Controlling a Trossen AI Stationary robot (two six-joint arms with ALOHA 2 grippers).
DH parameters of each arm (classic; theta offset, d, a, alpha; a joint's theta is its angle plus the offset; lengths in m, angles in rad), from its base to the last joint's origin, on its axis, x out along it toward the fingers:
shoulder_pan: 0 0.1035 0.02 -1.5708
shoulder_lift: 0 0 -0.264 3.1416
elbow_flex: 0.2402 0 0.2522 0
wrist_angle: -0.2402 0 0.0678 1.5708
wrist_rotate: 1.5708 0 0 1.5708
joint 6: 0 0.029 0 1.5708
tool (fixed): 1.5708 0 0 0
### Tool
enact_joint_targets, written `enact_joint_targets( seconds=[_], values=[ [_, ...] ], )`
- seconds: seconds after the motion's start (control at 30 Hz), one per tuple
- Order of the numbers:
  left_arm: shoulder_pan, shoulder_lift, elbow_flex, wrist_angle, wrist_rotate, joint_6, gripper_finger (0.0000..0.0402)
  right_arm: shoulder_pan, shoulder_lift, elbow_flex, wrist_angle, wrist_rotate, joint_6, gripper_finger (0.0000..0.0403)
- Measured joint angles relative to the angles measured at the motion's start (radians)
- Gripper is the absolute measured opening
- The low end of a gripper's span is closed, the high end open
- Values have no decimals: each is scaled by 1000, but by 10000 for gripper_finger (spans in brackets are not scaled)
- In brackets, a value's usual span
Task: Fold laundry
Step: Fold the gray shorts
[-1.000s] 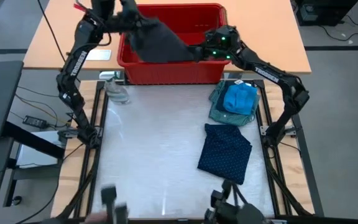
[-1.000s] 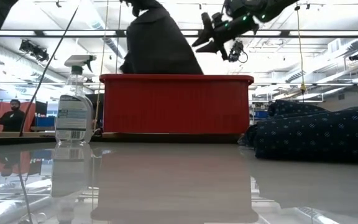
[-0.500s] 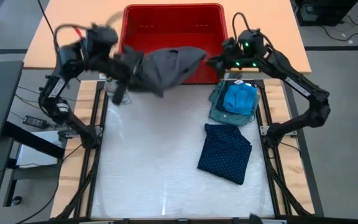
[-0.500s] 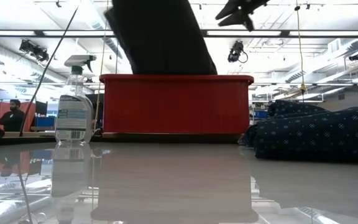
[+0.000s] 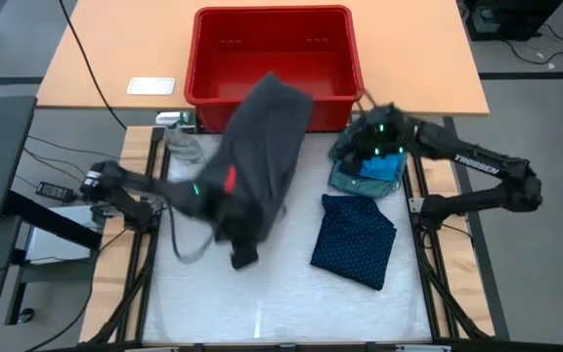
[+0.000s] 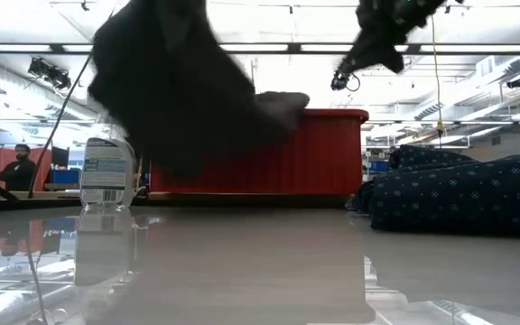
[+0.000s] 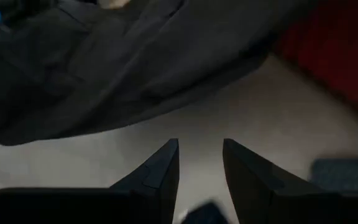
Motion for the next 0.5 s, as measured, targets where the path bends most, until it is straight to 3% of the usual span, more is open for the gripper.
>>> enact_joint_targets(
  seconds=[0.1, 0.23, 0.37, 0.5],
  values=[
    [-81, 0, -196, 221, -46, -152, 0, 46, -60, -118, 16, 23, 57, 132],
    [-143, 0, -349, 381, -158, -349, 0, 105, -139, -249, 35, 49, 149, 132],
    [-152, 0, -375, 437, -248, -477, 14, 167, -210, -334, 42, 48, 218, 132],
    [-131, 0, -330, 437, -359, -426, 58, 246, -248, -395, 122, 1, 264, 132]
  ],
)
